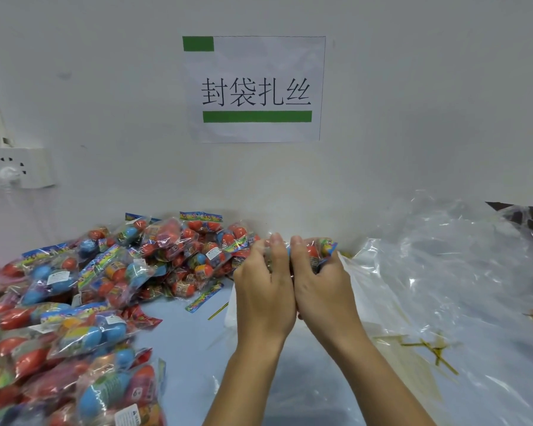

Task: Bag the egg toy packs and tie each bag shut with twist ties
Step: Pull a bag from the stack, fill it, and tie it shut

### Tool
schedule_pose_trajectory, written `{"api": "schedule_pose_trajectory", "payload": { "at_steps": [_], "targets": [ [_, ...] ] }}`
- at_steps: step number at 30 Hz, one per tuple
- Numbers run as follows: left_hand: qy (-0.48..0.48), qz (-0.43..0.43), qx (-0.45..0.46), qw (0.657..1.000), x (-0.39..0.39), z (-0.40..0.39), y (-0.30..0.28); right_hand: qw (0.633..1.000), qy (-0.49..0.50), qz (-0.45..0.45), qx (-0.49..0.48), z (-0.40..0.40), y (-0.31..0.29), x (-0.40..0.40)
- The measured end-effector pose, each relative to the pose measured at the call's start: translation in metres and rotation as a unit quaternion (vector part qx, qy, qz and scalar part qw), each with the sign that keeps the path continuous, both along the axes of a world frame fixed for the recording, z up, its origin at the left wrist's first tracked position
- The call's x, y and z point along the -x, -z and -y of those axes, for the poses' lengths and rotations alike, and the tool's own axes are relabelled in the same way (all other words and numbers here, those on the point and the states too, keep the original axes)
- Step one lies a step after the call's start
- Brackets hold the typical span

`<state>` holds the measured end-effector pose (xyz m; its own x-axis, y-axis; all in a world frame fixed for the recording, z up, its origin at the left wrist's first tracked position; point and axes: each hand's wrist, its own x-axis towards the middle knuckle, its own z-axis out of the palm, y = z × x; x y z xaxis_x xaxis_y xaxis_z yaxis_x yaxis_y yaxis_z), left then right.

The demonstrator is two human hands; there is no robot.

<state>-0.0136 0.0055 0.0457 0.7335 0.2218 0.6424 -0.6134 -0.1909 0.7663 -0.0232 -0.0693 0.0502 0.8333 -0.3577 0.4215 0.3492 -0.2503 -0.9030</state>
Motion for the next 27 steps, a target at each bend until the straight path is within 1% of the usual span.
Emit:
{"api": "schedule_pose_trajectory", "payload": {
  "at_steps": [2,4,7,9,11,13,14,15,16,17,19,21,22,24,26,27],
  "targets": [
    [0.028,0.007,-0.008,1.0,-0.002,-0.002,-0.002,1.0,0.01,0.009,-0.011,0.002,0.0,-0.001],
    [0.083,-0.009,-0.035,0.996,-0.004,-0.007,-0.004,0.999,0.029,0.023,-0.021,0.007,-0.001,-0.002],
    [0.113,-0.05,-0.133,0.983,-0.004,-0.026,-0.006,0.993,0.108,0.037,-0.012,0.017,-0.002,-0.004],
    [0.135,-0.117,-0.197,0.964,-0.006,-0.044,-0.008,0.988,0.148,0.027,-0.043,0.028,-0.004,-0.004],
    [0.185,-0.194,-0.277,0.922,-0.007,-0.062,-0.01,0.983,0.155,0.008,-0.093,0.038,-0.006,-0.005],
    [0.239,-0.274,-0.357,0.861,-0.003,-0.072,-0.01,0.978,0.156,-0.007,-0.14,0.045,-0.007,-0.005],
    [0.248,-0.3,-0.391,0.834,-0.001,-0.074,-0.009,0.975,0.153,-0.01,-0.16,0.048,-0.008,-0.005],
    [0.235,-0.308,-0.42,0.82,-0.001,-0.074,-0.006,0.973,0.148,-0.011,-0.175,0.05,-0.01,-0.004],
    [0.204,-0.299,-0.435,0.824,-0.001,-0.072,-0.003,0.973,0.14,-0.012,-0.185,0.051,-0.011,-0.003],
    [0.161,-0.279,-0.435,0.841,-0.003,-0.069,-0.002,0.974,0.127,-0.012,-0.189,0.052,-0.012,-0.002],
    [0.086,-0.24,-0.398,0.881,-0.006,-0.06,-0.002,0.98,0.073,-0.011,-0.182,0.052,-0.016,0.002],
    [0.038,-0.207,-0.349,0.913,-0.01,-0.052,-0.001,0.989,-0.018,-0.008,-0.149,0.05,-0.019,0.007],
    [0.016,-0.199,-0.337,0.92,-0.01,-0.05,-0.002,0.989,-0.068,-0.007,-0.13,0.048,-0.021,0.011],
    [-0.007,-0.196,-0.333,0.922,-0.008,-0.046,-0.003,0.982,-0.159,-0.004,-0.101,0.044,-0.024,0.019],
    [-0.02,-0.186,-0.358,0.915,-0.005,-0.044,-0.004,0.975,-0.212,0.0,-0.073,0.04,-0.028,0.026],
    [-0.026,-0.179,-0.362,0.915,-0.003,-0.043,-0.004,0.974,-0.222,0.006,-0.05,0.038,-0.03,0.029]
  ]
}}
